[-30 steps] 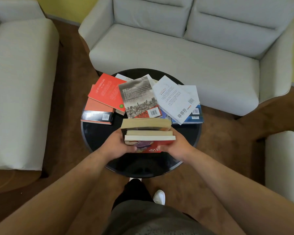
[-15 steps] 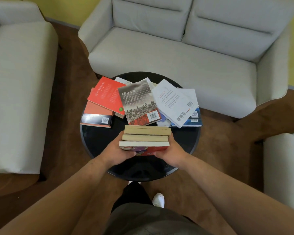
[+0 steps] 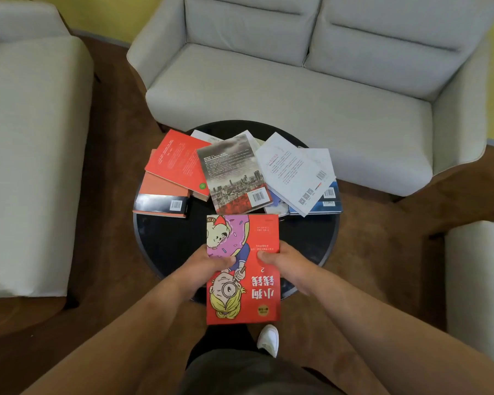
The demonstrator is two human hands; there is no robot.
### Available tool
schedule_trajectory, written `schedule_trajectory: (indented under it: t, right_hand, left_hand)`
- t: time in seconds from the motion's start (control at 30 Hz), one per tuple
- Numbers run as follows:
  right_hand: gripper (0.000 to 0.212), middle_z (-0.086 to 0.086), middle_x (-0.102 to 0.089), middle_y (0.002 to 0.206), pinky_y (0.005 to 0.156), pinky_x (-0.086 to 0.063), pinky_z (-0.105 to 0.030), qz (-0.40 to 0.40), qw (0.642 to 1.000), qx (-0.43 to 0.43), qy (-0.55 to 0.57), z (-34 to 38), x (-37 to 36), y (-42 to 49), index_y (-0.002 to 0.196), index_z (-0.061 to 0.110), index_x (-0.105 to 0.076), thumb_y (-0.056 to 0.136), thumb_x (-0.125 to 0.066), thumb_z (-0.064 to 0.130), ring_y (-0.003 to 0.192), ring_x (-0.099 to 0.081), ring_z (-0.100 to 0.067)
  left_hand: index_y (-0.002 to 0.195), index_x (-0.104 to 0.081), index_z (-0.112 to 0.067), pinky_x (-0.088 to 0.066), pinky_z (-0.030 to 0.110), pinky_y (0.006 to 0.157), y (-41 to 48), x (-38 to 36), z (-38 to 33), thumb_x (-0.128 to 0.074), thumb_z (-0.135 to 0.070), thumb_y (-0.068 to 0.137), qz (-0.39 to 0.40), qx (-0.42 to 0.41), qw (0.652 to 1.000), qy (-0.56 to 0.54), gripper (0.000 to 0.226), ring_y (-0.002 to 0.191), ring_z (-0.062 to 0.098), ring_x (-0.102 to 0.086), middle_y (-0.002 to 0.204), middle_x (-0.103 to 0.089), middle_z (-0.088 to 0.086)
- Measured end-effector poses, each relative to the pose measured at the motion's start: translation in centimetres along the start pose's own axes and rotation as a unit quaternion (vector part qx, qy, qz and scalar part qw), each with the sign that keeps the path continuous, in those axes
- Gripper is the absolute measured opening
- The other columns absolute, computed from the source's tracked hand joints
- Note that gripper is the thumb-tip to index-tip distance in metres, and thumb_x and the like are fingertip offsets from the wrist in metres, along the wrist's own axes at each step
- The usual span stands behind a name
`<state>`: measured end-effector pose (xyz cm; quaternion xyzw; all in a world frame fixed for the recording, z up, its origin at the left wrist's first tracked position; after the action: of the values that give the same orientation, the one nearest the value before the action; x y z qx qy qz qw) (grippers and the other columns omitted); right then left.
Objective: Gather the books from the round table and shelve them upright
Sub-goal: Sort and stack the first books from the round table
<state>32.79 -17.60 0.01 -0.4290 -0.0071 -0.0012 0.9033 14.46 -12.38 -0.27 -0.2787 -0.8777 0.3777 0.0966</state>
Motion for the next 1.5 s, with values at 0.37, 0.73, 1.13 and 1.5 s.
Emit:
schedule_trajectory:
  t: [0.37, 0.73, 1.13, 1.5]
  right_hand:
    - [0.015, -0.002, -0.073, 0.093, 0.070, -0.051, -0.027, -0.024, 0.995, -0.073, -0.057, -2.6, -1.3, 1.2, 0.085, 0.020, -0.059, 0.097, -0.058, 0.013, 0.080, -0.068, -0.014]
    - [0.024, -0.010, -0.071, 0.098, 0.082, -0.057, -0.045, -0.112, 0.979, 0.007, -0.171, 2.7, 4.1, 4.1, 0.106, 0.007, -0.065, 0.092, -0.063, 0.026, 0.082, -0.066, -0.020]
    - [0.055, -0.013, -0.056, 0.127, 0.086, -0.051, -0.039, -0.293, 0.845, 0.012, -0.446, 12.5, 18.0, 10.8, 0.135, 0.017, -0.047, 0.091, -0.059, 0.048, 0.114, -0.057, -0.033]
    - [0.083, -0.012, -0.053, 0.127, 0.100, -0.044, -0.044, -0.277, 0.828, -0.056, -0.484, 12.0, 18.8, 11.1, 0.128, 0.020, -0.047, 0.068, -0.071, 0.073, 0.121, -0.049, -0.031]
  left_hand:
    - [0.101, -0.073, -0.007, -0.062, 0.044, 0.081, 1.9, 0.3, 4.0, -0.070, -0.034, 0.089, -0.131, 0.118, 0.984, -0.011, 0.029, 0.078, 0.026, -0.078, 0.083, -0.080, 0.007]
    - [0.116, -0.065, -0.006, -0.049, 0.036, 0.085, 5.2, 5.3, -1.6, -0.059, -0.044, 0.095, -0.224, 0.019, 0.963, 0.151, 0.043, 0.096, 0.023, -0.065, 0.107, -0.069, 0.006]
    - [0.104, -0.057, -0.004, -0.053, 0.033, 0.058, 11.3, 6.5, -7.5, -0.061, -0.001, 0.093, -0.201, 0.076, 0.972, -0.095, 0.012, 0.069, 0.024, -0.061, 0.092, -0.058, 0.013]
    - [0.142, -0.041, -0.018, -0.049, 0.050, 0.102, 8.2, 6.0, -11.2, -0.056, -0.027, 0.101, -0.182, 0.008, 0.974, -0.135, 0.044, 0.108, 0.025, -0.068, 0.129, -0.059, -0.004]
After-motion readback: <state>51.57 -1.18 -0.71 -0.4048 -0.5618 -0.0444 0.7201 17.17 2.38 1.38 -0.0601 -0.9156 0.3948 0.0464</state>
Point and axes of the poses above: each hand's wrist, its own y-axis towards the middle knuckle, its own x-axis out of the back of the hand, z = x × y, the point moved 6 cm from there along y, towards the middle knuckle
